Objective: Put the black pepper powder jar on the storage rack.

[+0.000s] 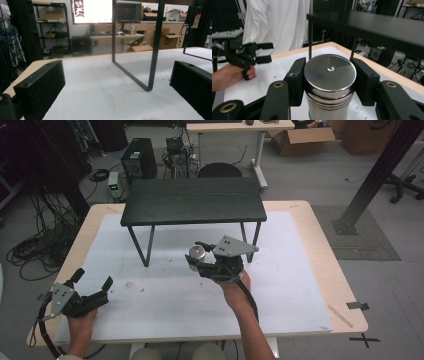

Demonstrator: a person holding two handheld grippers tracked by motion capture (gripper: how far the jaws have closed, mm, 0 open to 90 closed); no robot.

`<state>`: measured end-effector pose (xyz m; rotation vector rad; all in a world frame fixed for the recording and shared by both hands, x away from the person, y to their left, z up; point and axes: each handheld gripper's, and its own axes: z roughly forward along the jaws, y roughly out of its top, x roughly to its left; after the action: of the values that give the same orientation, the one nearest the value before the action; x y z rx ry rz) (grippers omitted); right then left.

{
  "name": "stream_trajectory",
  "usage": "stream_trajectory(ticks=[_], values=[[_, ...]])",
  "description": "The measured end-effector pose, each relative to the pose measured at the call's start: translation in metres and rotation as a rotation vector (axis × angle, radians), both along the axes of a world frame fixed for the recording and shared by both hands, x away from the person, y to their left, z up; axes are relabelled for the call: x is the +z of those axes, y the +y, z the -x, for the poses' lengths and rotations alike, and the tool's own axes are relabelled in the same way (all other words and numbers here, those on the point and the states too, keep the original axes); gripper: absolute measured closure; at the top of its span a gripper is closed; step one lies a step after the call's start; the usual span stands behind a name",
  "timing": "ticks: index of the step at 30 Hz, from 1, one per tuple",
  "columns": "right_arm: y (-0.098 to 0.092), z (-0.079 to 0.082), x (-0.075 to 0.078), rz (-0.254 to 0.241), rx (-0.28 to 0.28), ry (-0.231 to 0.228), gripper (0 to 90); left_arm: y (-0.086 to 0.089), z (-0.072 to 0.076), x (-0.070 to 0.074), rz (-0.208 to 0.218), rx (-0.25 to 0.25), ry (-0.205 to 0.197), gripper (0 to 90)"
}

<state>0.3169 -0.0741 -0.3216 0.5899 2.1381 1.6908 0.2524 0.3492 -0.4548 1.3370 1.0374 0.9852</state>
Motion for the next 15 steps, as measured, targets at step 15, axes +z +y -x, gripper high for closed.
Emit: stream_trajectory(ticks=[15], values=[[0.0, -0.006, 0.042, -0.017, 0.024, -0.026, 48.9, 0.0, 0.0, 0.0, 0.001, 0.0, 0.001, 0.4]])
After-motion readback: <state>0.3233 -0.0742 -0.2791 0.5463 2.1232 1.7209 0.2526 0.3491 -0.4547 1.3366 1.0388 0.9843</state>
